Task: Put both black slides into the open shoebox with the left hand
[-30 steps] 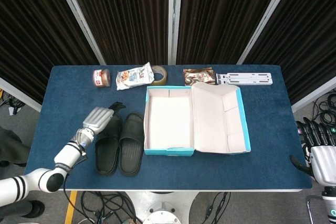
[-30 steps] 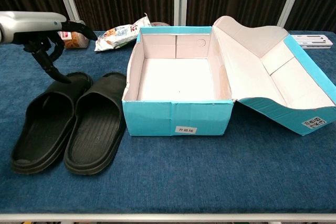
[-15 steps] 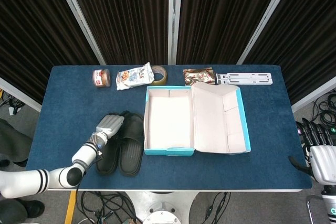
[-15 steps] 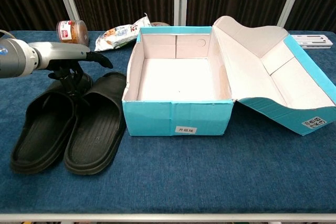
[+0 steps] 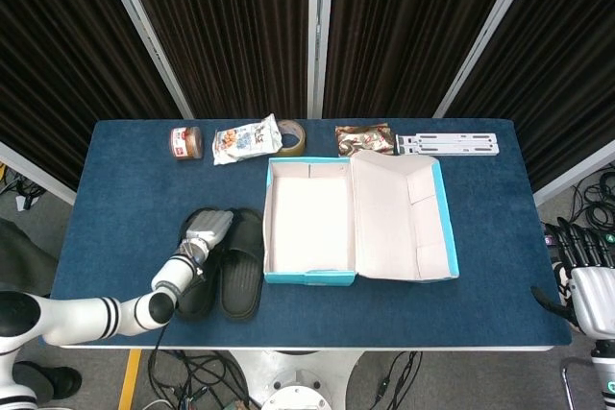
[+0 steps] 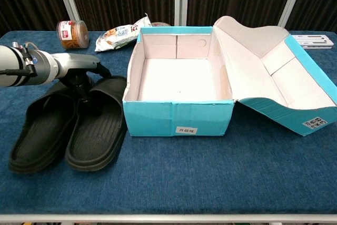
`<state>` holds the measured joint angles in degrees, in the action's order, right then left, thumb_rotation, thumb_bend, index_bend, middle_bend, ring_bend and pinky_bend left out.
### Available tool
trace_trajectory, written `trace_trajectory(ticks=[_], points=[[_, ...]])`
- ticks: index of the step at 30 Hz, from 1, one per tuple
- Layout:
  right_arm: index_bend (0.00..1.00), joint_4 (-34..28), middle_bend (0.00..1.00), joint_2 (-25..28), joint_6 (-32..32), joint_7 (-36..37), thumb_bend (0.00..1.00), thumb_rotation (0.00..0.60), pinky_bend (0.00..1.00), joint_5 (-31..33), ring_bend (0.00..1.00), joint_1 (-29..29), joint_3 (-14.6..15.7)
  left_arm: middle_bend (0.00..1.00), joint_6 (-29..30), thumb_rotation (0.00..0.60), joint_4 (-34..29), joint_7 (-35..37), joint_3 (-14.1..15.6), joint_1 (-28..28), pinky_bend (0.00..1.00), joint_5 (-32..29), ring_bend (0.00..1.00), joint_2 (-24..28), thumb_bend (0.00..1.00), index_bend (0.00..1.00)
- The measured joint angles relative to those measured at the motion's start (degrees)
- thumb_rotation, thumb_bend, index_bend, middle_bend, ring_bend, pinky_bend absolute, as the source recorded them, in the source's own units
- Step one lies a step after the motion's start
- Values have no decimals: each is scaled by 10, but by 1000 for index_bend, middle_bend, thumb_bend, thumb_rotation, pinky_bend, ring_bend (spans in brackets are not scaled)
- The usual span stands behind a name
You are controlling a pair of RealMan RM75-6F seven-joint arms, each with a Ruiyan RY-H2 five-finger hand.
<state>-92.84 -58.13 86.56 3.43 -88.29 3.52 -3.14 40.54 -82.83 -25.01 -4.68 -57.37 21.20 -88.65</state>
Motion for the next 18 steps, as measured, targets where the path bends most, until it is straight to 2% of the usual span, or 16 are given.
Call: trace_trajectory(ticks=[2, 7, 14, 18], points=[[0, 0, 0, 0, 1, 0, 106, 600, 0, -1, 0, 0, -1, 523, 5, 600, -2, 6, -2, 1, 1000, -1, 852, 1, 0, 477], [0, 0, 0, 1, 1, 0, 106, 600, 0, -5, 0, 3, -2, 531, 32, 600, -30, 26, -13, 11, 1000, 14, 853, 20, 0, 478], [0, -1, 0, 3, 8, 0, 106, 600, 0, -12, 0, 2, -2, 527, 109, 600, -85, 34, -23, 30, 1000, 48, 853, 60, 0, 478], [0, 0, 0, 4, 10, 2, 106, 600, 0, -12, 0, 1, -2, 516, 133, 600, -124, 67, -42, 54, 1000, 74, 852, 99, 0, 478]])
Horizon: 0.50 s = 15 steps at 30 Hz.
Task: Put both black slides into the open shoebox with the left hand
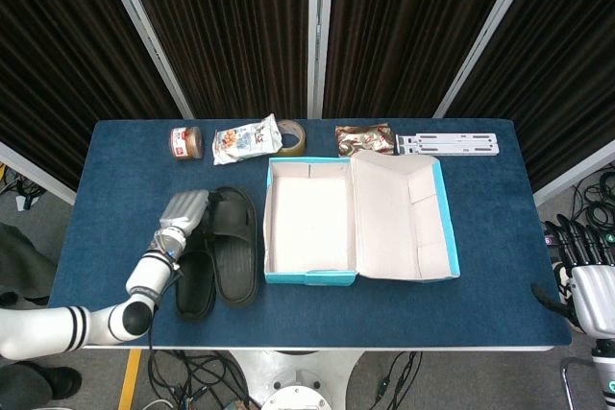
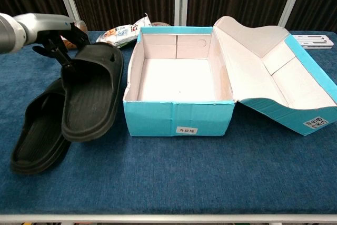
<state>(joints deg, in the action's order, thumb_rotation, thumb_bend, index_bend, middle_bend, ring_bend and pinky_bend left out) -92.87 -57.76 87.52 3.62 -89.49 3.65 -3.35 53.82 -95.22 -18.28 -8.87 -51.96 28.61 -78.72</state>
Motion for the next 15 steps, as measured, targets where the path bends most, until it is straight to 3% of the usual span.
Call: trace_trajectory(ticks=[8, 15], points=[[0, -3, 0, 5, -4, -4, 106, 600, 0, 0, 0, 3, -2, 494, 22, 600, -13, 98, -48, 42, 1000, 52, 813, 39, 0, 479], [0, -14, 0, 12, -10, -14, 107, 600, 0, -1, 0, 9, -3, 494, -16, 600, 52, 253, -106, 49, 992, 134, 770, -7, 0, 478]])
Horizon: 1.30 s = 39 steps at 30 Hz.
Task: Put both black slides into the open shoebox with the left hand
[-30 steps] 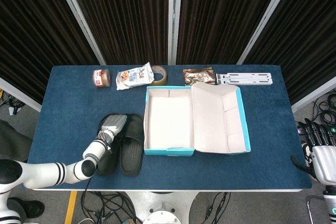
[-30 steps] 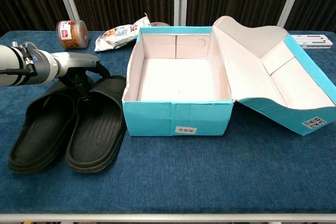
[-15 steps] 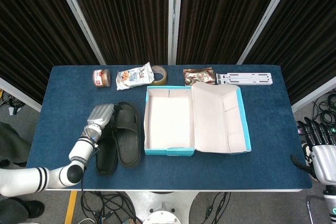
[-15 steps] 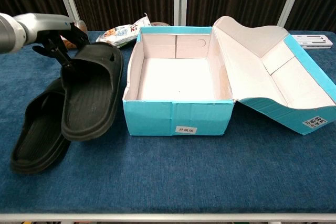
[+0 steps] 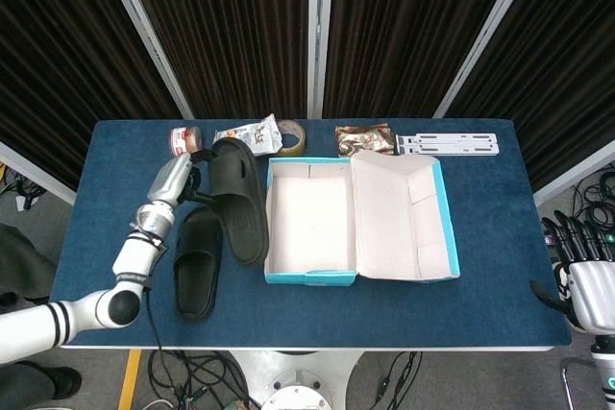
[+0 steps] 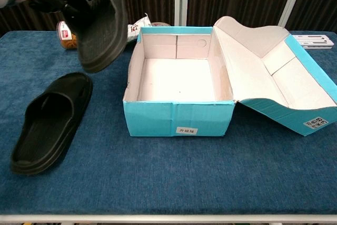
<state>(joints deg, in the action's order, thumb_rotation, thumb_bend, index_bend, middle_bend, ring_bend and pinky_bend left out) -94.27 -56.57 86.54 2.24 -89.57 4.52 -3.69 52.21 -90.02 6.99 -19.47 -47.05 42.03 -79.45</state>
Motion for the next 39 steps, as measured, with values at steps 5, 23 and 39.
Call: trace_trajectory(ticks=[5, 23, 39], points=[[0, -10, 0, 8, -2, -7, 107, 600, 0, 1, 0, 1, 0, 494, -42, 600, 92, 71, -26, -23, 957, 56, 755, -80, 0, 476], [0, -26, 0, 21, -7, -21, 108, 600, 0, 15, 0, -2, 0, 494, -78, 600, 368, 148, -54, -132, 922, 171, 749, -303, 0, 475], [0, -36, 0, 26, -14, -28, 108, 600, 0, 22, 0, -1, 0, 499, -113, 600, 490, 201, -61, -159, 911, 189, 749, -392, 0, 475]])
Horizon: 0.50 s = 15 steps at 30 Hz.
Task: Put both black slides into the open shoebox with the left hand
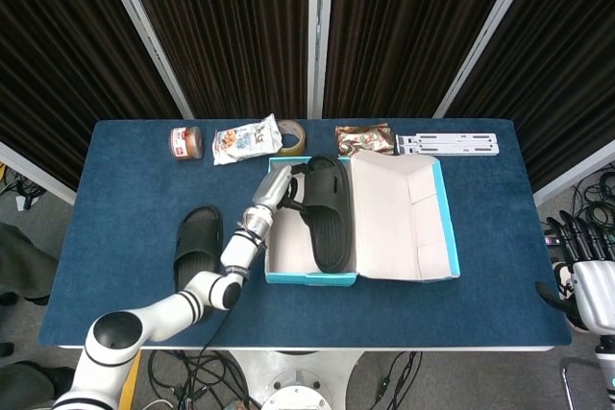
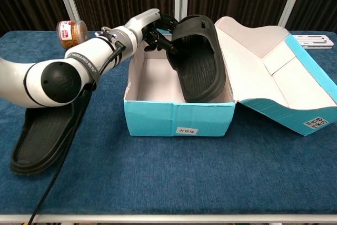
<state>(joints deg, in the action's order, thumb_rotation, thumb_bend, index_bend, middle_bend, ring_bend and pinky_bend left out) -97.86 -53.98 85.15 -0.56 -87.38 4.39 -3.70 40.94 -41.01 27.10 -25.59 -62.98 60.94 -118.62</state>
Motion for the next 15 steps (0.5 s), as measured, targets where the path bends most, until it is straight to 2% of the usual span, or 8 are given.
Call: trace_trajectory(ticks=[15], points=[[0, -7, 0, 5, -1, -2, 108, 600, 0, 2, 0, -1, 1, 491, -41, 600, 44, -5, -18, -13, 852, -22, 749, -39, 0, 457]])
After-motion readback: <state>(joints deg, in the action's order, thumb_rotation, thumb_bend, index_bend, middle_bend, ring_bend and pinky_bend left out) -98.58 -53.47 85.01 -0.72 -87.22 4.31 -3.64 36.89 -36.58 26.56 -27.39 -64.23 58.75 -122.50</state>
